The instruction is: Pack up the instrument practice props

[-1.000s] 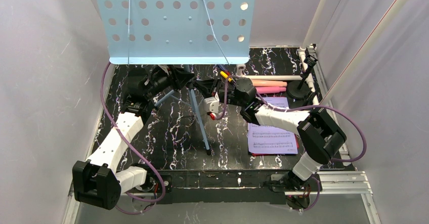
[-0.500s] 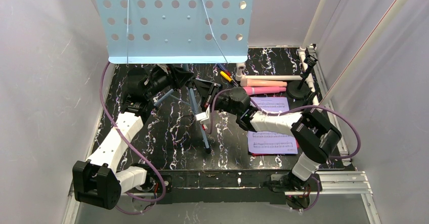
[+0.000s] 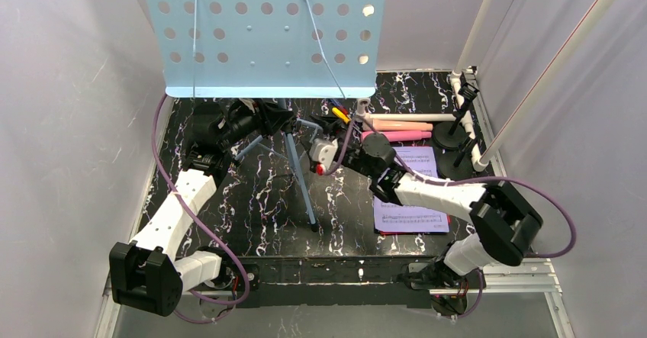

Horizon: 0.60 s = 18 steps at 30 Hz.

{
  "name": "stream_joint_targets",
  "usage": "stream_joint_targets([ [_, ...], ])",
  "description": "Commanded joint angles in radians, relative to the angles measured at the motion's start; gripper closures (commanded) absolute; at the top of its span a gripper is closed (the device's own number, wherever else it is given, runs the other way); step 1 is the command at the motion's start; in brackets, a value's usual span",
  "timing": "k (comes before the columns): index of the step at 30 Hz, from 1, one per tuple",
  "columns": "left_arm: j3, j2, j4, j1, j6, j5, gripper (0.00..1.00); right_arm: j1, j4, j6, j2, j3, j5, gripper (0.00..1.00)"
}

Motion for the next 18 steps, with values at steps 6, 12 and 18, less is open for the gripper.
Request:
stream_joint_targets([
  [6, 0.013, -0.010, -0.072, -0.020, -0.076, 0.093, 1.00, -0.017, 0.046, 0.971, -0.080, -0.011, 0.178, 0.20],
  [12, 0.011, -0.015, -0.072, -0.019, -0.075, 0.092, 1.00, -0.024, 0.115, 1.418, -0.077, -0.024, 0.370, 0.27],
  [18, 0.011, -0.021, -0.072, -0.019, -0.074, 0.091, 1.00, -0.027, 0.139, 1.658, -0.021, 0.002, 0.393, 0.35],
])
